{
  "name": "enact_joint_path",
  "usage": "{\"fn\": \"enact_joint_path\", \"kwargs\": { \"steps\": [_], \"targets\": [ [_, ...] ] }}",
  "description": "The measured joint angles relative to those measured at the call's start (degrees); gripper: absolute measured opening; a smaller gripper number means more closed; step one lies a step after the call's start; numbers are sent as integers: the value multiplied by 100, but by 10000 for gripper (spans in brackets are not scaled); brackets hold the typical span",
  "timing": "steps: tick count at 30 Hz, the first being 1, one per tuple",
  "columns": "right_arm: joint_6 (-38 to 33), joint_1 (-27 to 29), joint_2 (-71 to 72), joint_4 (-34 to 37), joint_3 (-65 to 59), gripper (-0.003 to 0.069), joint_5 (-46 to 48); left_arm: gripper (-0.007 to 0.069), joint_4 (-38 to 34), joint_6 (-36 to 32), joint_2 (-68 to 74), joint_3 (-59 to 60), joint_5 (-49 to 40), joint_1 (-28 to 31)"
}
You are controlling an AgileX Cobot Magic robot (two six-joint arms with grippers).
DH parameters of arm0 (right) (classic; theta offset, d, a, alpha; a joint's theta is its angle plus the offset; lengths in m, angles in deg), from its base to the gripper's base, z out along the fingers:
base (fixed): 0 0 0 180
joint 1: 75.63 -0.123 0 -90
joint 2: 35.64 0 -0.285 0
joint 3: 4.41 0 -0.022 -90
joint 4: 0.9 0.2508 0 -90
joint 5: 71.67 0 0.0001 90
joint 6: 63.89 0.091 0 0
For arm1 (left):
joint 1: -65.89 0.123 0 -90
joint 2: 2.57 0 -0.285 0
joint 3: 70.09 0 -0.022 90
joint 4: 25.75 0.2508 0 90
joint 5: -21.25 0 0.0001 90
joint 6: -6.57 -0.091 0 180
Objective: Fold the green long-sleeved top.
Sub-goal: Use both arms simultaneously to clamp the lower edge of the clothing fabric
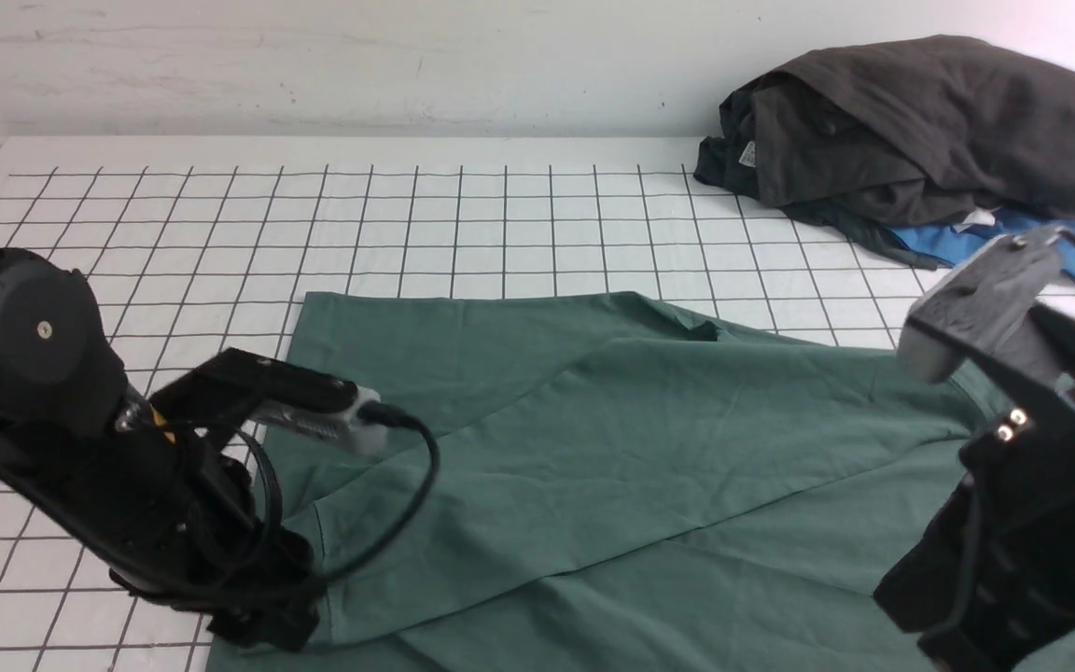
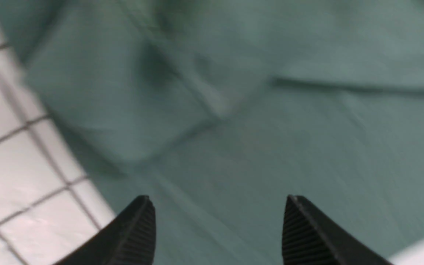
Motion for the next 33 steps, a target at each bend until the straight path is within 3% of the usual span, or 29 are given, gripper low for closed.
{"fn": "enact_joint_path", "kwargs": {
  "steps": [2,8,13,17,25,33],
  "targets": [
    [0,-312,28,0,0,-14,12,421,243,-222,-436,161,-305,-673],
    [-43,-481,174,-28,0,-14,24,380,943,-474,-1185,1124,-594,-2117],
    [-76,-481,182,-60,0,-14,24,374,1031,-924,-1178,1808,-184,-2765],
    [-89,-481,182,-66,0,-14,24,400,1203,-954,-942,2034,224,-2932],
    [-127,-481,182,-66,0,-14,24,551,1465,-521,-56,2039,858,-2951],
    [-138,-481,182,-66,0,-14,24,528,1581,-400,166,1980,902,-2951]
  ]
}}
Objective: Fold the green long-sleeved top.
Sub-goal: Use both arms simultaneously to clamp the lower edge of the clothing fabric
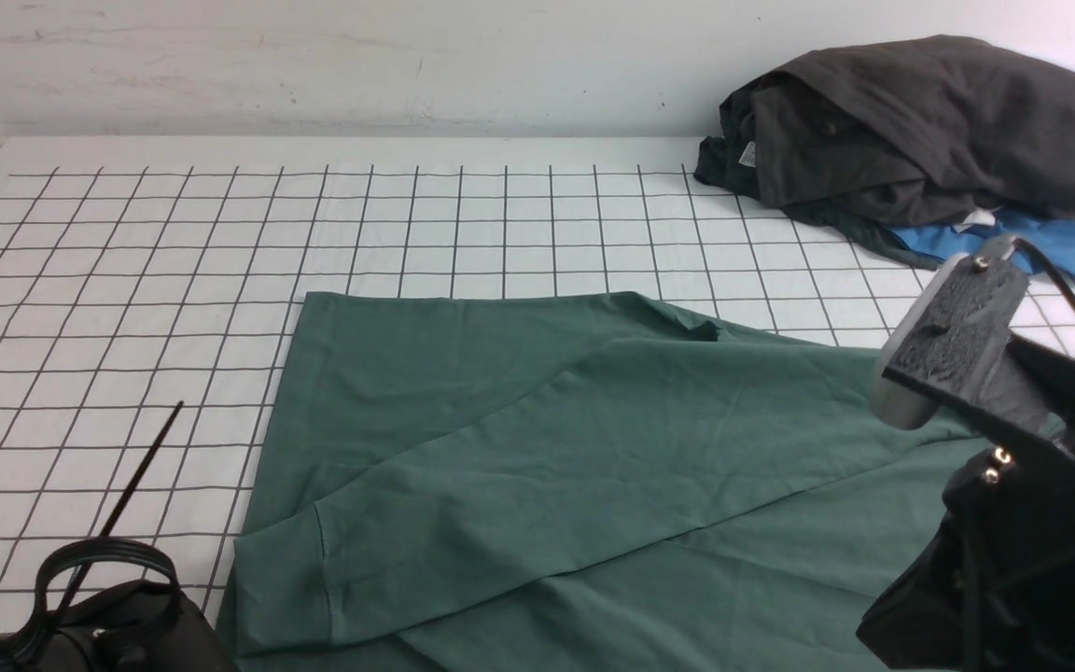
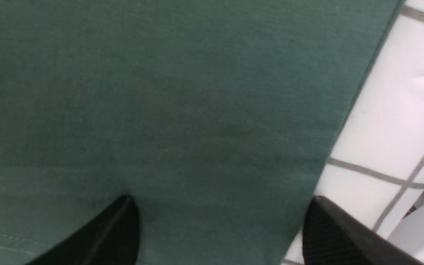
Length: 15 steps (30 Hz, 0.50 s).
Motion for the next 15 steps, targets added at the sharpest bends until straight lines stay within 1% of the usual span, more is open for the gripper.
{"fn": "enact_joint_path", "kwargs": {
  "steps": [4,5,6,8,11,15],
  "targets": [
    [-13,0,0,0,0,-14,0,404,125,308,41,-95,0,0],
    [-13,0,0,0,0,-14,0,397,125,324,41,-103,0,0],
    [-13,0,0,0,0,-14,0,346,161,392,46,-155,0,0],
    [-13,0,0,0,0,-14,0,295,168,432,46,-188,-6,0],
    [-18,0,0,0,0,-14,0,199,168,451,46,-212,-12,0],
    [-18,0,0,0,0,-14,0,104,168,464,46,-228,-16,0]
  ]
}}
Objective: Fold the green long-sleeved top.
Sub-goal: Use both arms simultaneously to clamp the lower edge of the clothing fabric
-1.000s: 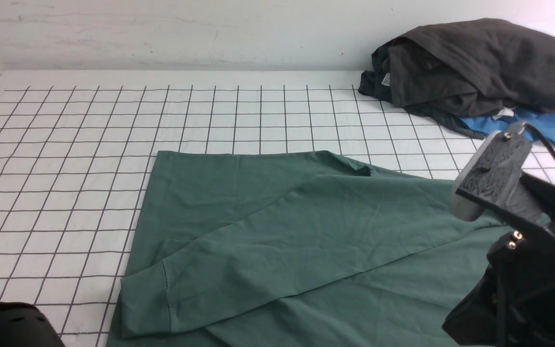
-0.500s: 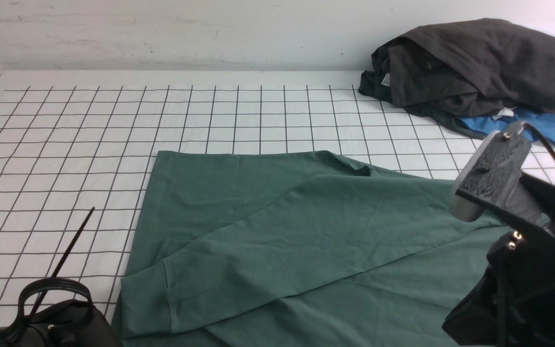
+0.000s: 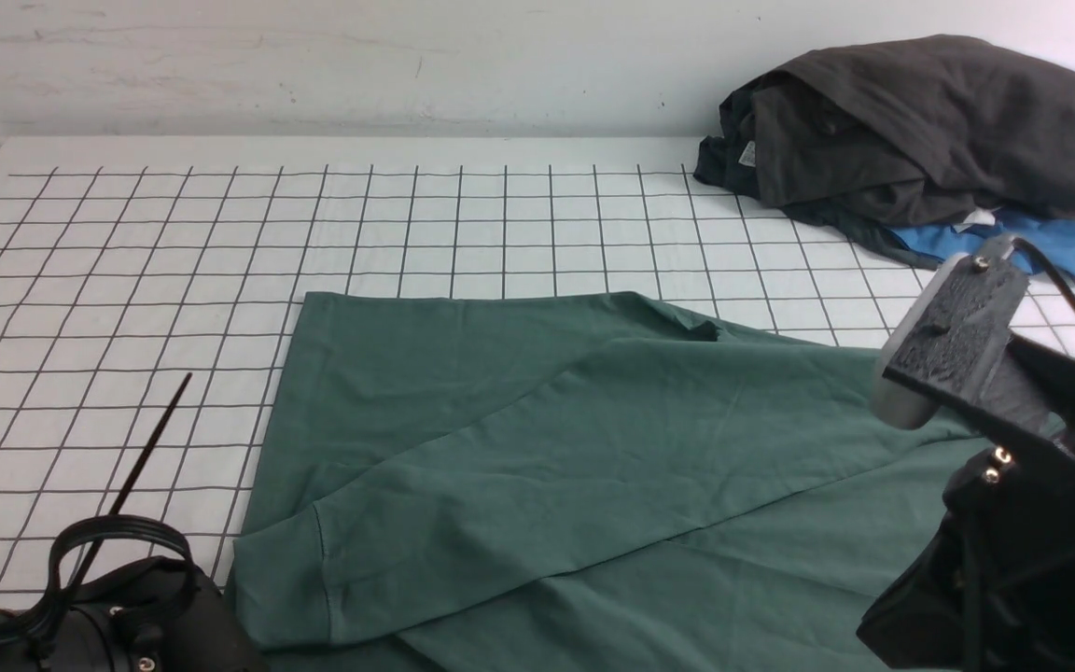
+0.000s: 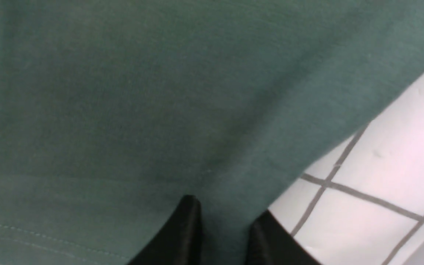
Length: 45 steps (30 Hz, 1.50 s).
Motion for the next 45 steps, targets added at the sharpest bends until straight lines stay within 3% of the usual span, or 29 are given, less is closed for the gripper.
{"fn": "enact_joint_path", "kwargs": {
  "steps": [5,14,21,23,27,28,30,31,32,33,38,45],
  "targets": [
    [-73,0,0,0,0,-14,0,5,0,4,0,0,0,0],
    [-608,0,0,24,-96,-14,-17,2,435,156,-109,-12,-874,0],
    [-1209,0,0,-92,-1142,14,-24,2,445,202,-500,-12,-1059,0],
    [-1238,0,0,-251,-1558,72,-29,2,445,201,-526,-12,-1072,0],
    [-1271,0,0,-650,-2097,284,-293,2,371,203,-545,-12,-1032,0],
    [-1271,0,0,-666,-2147,296,-323,2,366,209,-545,-12,-1025,0],
    [-1277,0,0,-882,-2505,454,-762,2,293,208,-557,-12,-955,0],
    [-1277,0,0,-991,-2651,508,-942,2,277,208,-555,-12,-926,0],
    [-1277,0,0,-1015,-2682,518,-981,2,271,208,-555,-12,-919,0],
    [-1288,0,5,-1267,-2889,586,-1313,2,234,208,-555,-12,-877,0],
    [-1288,0,41,-2132,-3564,650,-2278,2,97,208,-555,-12,-783,0],
    [-1288,0,48,-3091,-3881,598,-2632,2,59,208,-562,-12,-710,0]
  ]
}}
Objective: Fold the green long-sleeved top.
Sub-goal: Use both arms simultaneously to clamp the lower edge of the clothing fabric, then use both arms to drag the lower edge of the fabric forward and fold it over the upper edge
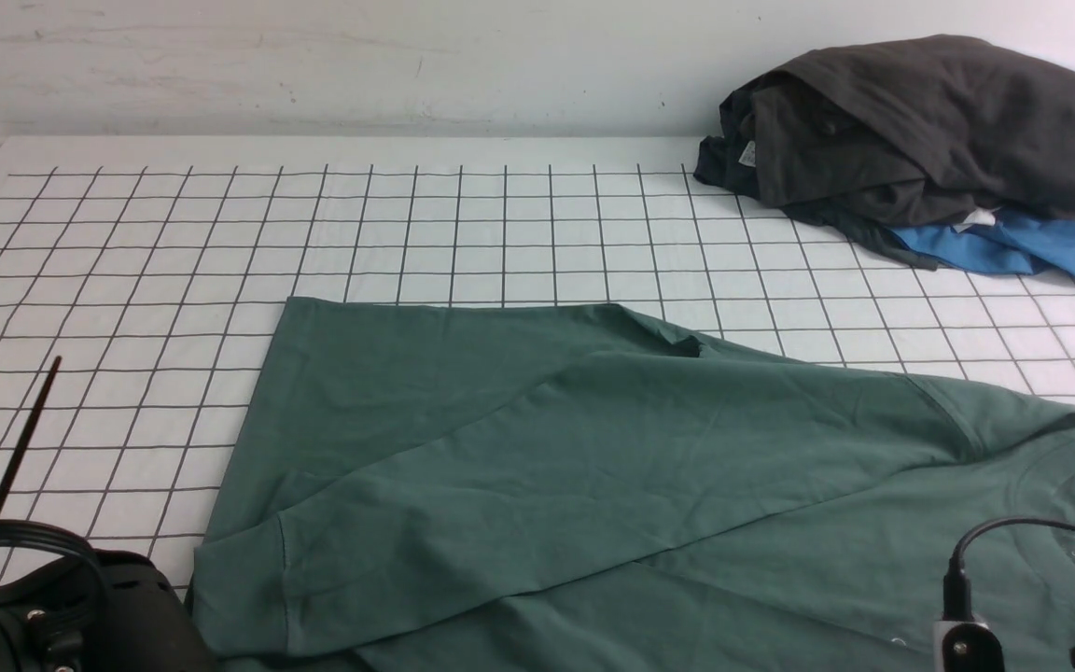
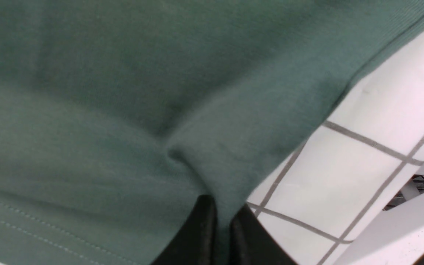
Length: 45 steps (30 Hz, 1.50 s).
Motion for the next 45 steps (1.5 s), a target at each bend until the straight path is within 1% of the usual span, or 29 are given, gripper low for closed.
{"fn": "enact_joint_path", "kwargs": {
  "steps": [1,4,6,8,9,10,11,12,13,14,15,16,19,22,25,27,29,32,35,39,40,45],
  "targets": [
    [0,0,0,-61,0,583,-27,2,0,0,0,0,0,0],
    [0,0,-70,-35,0,494,-179,2,0,0,0,0,0,0],
    [0,0,-148,24,0,459,-213,2,0,0,0,0,0,0],
    [0,0,-366,116,0,370,-254,2,0,0,0,0,0,0],
    [-6,0,-392,129,0,353,-235,2,0,0,0,0,0,0],
    [-23,0,-406,148,0,318,-229,2,0,0,0,0,0,0],
    [-69,0,-443,177,19,228,-209,2,0,0,0,0,-13,0],
    [-98,0,-458,178,42,206,-191,2,0,6,0,0,-34,0],
    [-142,0,-465,159,98,146,-140,2,0,6,-7,0,-102,0],
    [-194,0,-469,135,235,69,9,2,7,12,-31,0,-255,0],
    [-194,0,-469,135,235,61,9,2,7,12,-39,0,-255,0],
    [-263,0,-476,111,474,21,220,2,83,34,-118,-49,-471,0],
    [-507,26,-503,85,947,11,540,4,317,49,-276,-274,-652,112],
    [-806,267,-520,129,1382,10,704,15,582,30,-308,-668,-736,570],
    [-1079,613,-532,256,1734,10,727,17,680,-145,-297,-1101,-753,1032],
    [-1462,1065,-657,516,2128,10,761,17,685,-486,-241,-1672,-753,1623],
    [-1797,1392,-822,751,2463,10,795,17,653,-819,-112,-2142,-753,2072],
    [-2146,1791,-1171,1152,2946,10,877,17,514,-1181,252,-2899,-758,2554],
    [-2402,2042,-1677,1596,3629,10,1037,17,447,-1434,760,-3702,-827,2939],
    [-2521,2222,-2369,1878,4535,10,1262,17,461,-1537,1485,-4707,-971,3166],
    [-2530,2230,-2369,1885,4581,10,1274,17,461,-1540,1522,-4754,-979,3172],
    [-2551,2424,-3285,2058,5702,10,1698,17,505,-1726,2371,-5766,-1144,3332]
  ]
}}
